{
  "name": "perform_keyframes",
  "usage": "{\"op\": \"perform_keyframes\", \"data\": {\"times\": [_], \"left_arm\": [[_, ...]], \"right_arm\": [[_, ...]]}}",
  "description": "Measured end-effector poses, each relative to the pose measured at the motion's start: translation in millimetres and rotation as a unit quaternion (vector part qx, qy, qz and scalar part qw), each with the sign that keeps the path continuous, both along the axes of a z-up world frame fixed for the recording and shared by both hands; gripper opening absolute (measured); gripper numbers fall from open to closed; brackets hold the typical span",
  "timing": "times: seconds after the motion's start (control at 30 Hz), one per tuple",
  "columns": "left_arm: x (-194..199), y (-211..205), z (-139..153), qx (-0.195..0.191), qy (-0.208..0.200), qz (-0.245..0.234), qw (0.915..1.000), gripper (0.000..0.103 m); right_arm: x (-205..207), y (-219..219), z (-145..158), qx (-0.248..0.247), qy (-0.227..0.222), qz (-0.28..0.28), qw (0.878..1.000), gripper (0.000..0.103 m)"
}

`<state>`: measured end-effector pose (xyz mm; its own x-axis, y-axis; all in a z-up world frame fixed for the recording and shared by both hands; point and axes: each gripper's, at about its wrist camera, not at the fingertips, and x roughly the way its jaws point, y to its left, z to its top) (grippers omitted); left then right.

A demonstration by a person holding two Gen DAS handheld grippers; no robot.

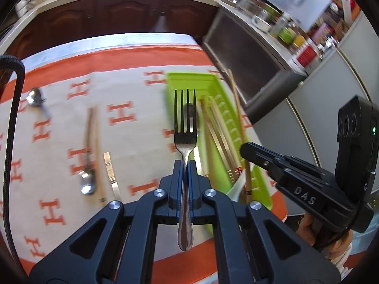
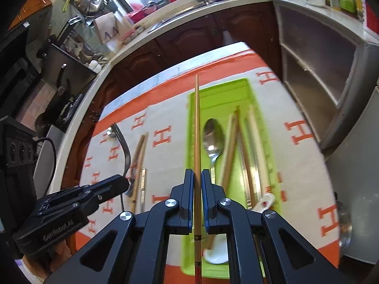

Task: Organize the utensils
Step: 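Carry the fork and chopstick over the lime-green tray, then lower the fork and chopstick into the tray and open both tools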

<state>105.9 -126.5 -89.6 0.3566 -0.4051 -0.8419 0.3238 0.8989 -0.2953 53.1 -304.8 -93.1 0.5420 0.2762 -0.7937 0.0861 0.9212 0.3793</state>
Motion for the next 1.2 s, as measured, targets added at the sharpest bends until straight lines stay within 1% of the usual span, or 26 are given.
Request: {"op": "perform_keyframes", "data": {"times": [0.1,0.17,0.27,0.4,0.47,0.5,0.6,0.63,0.67,0.7,0.77,0.87,0.93,1.07,1.2], "left_arm": [[6,-26,-4,0.000,0.006,-0.008,0.9999,0.002],[13,-38,-11,-0.006,0.019,-0.008,0.9998,0.002],[18,-50,-24,-0.003,0.031,-0.007,0.9995,0.002],[23,-55,-37,0.007,0.038,-0.002,0.9992,0.002],[23,-54,-39,0.018,0.035,-0.001,0.9992,0.002],[22,-54,-39,0.023,0.032,-0.002,0.9992,0.002],[20,-50,-37,0.037,0.027,-0.005,0.9989,0.005],[18,-48,-35,0.045,0.022,-0.004,0.9987,0.007],[16,-47,-35,0.054,0.017,-0.002,0.9984,0.012],[14,-45,-33,0.063,0.010,0.000,0.9980,0.015],[9,-39,-30,0.071,0.000,0.006,0.9975,0.026],[3,-28,-24,0.074,-0.008,0.016,0.9971,0.034],[-2,-19,-20,0.075,-0.013,0.022,0.9968,0.037],[-13,2,-15,0.083,-0.021,0.038,0.9956,0.038],[-25,26,-14,0.089,-0.024,0.058,0.9940,0.038]], "right_arm": [[2,-17,0,-0.011,0.004,-0.012,1.000,0.006],[6,-23,-2,-0.016,0.007,-0.016,1.000,0.006],[13,-27,-10,-0.022,0.013,-0.023,0.999,0.006],[26,-26,-21,-0.037,0.025,-0.022,0.999,0.007],[30,-25,-25,-0.038,0.030,-0.022,0.999,0.009],[31,-23,-27,-0.036,0.031,-0.022,0.999,0.012],[32,-19,-29,-0.035,0.026,-0.025,0.999,0.024],[31,-18,-28,-0.036,0.023,-0.026,0.999,0.027],[31,-17,-28,-0.037,0.021,-0.027,0.999,0.027],[30,-16,-27,-0.038,0.020,-0.027,0.999,0.028],[26,-14,-26,-0.035,0.018,-0.029,0.999,0.028],[16,-12,-23,-0.031,0.014,-0.030,0.999,0.031],[9,-9,-20,-0.030,0.011,-0.029,0.999,0.034],[-4,-1,-17,-0.029,0.009,-0.022,0.999,0.035],[-14,16,-15,-0.031,0.012,-0.001,0.999,0.035]]}}
